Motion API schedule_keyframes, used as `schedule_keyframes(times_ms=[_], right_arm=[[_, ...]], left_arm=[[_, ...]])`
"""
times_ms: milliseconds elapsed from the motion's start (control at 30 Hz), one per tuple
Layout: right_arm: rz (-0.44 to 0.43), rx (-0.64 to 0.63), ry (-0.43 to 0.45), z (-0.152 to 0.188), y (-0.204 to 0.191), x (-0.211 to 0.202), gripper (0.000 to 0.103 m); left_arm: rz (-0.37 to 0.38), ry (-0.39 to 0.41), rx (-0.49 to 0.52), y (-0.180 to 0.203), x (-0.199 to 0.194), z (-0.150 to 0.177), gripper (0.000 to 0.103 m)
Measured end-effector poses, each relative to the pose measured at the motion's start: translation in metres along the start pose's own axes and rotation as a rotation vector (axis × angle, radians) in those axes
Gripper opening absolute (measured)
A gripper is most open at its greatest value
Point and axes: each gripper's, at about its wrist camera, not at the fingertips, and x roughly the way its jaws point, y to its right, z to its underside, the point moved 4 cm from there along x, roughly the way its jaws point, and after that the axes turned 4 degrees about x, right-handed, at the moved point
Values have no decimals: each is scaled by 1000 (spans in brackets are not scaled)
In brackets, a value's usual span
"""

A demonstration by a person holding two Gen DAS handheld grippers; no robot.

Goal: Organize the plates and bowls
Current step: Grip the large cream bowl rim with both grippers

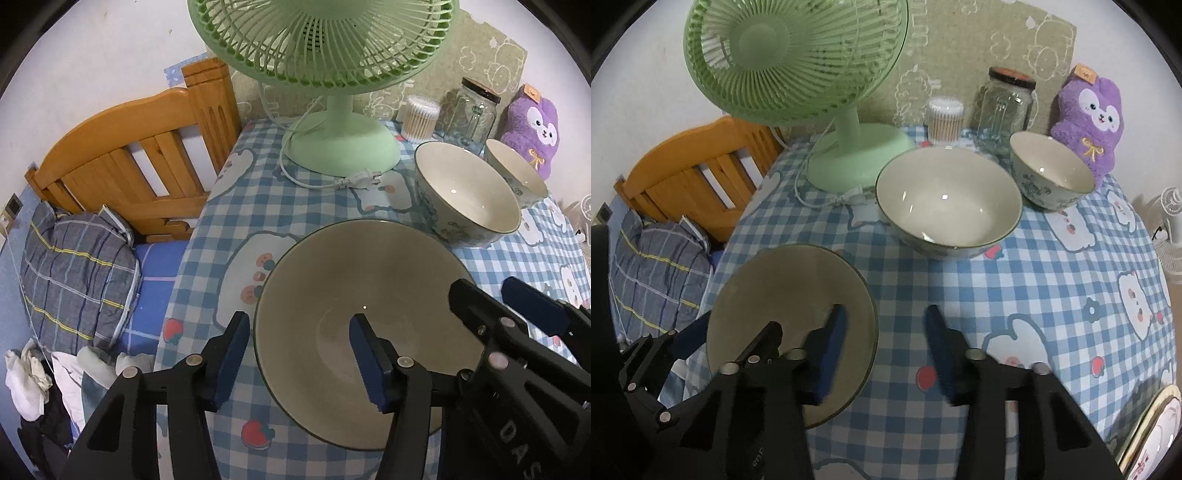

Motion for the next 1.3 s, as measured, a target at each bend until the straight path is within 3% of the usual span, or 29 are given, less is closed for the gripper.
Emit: schedule_keyframes(times_ms=[533, 700, 1300], right_arm=[[-1, 2, -60, 5, -5, 24, 23], [-10, 22, -96, 7, -9, 34, 17], [25, -15, -98, 9, -8, 23, 16]], left_arm=[[24, -55, -32, -2, 22, 6, 25], [19, -55, -28, -2, 24, 7, 23], [41, -58, -48, 1, 17, 12, 19]])
